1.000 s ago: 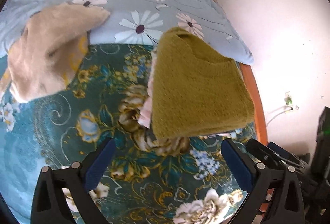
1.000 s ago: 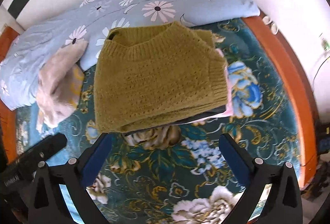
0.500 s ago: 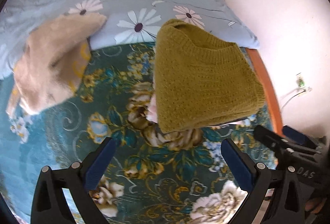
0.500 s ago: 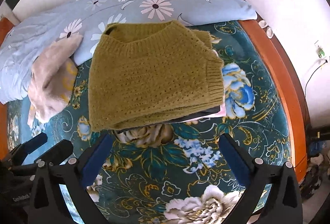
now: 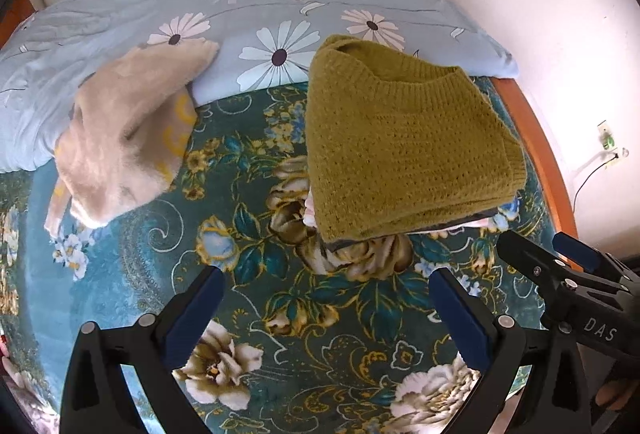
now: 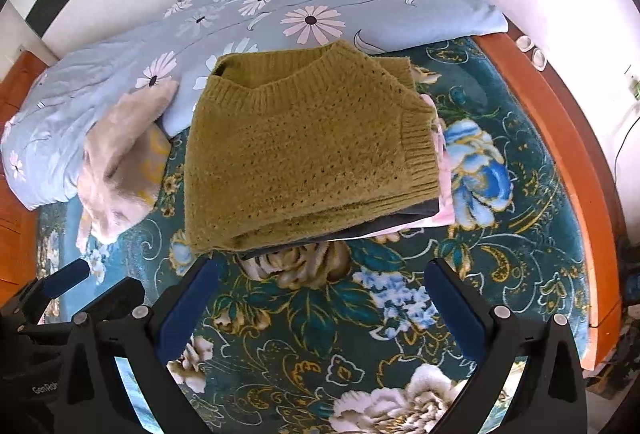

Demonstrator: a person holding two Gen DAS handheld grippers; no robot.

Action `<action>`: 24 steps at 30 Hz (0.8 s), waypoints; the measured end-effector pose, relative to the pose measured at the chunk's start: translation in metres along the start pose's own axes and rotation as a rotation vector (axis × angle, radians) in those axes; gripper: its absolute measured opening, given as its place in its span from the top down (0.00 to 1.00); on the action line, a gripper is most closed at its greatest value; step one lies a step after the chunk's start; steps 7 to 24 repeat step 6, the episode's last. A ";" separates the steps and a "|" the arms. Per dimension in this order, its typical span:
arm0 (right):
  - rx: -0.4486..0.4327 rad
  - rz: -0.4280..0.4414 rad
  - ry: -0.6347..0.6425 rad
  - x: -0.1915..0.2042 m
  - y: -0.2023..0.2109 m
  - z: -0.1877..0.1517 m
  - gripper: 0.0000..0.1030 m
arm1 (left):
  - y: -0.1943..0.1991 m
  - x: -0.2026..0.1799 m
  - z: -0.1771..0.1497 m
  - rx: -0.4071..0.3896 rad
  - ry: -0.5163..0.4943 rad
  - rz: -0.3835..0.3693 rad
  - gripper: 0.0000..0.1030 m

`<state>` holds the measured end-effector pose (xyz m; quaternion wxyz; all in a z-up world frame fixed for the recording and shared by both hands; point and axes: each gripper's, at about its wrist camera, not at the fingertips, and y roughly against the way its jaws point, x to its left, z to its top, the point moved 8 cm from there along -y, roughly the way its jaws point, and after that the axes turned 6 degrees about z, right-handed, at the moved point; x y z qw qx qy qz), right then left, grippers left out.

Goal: Fold clothes

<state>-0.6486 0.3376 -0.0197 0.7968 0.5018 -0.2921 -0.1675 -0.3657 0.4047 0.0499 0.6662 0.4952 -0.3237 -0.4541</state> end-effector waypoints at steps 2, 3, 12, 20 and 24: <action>-0.006 0.013 -0.006 -0.003 0.000 -0.001 0.00 | 0.002 -0.003 -0.002 -0.009 -0.011 0.022 0.00; -0.007 0.022 -0.012 -0.004 -0.001 -0.001 0.00 | 0.004 -0.005 -0.003 -0.017 -0.017 0.033 0.00; -0.013 0.036 -0.025 -0.007 -0.001 -0.003 0.00 | 0.004 -0.006 -0.006 0.005 -0.009 0.051 0.00; -0.013 0.036 -0.025 -0.007 -0.001 -0.003 0.00 | 0.004 -0.006 -0.006 0.005 -0.009 0.051 0.00; -0.013 0.036 -0.025 -0.007 -0.001 -0.003 0.00 | 0.004 -0.006 -0.006 0.005 -0.009 0.051 0.00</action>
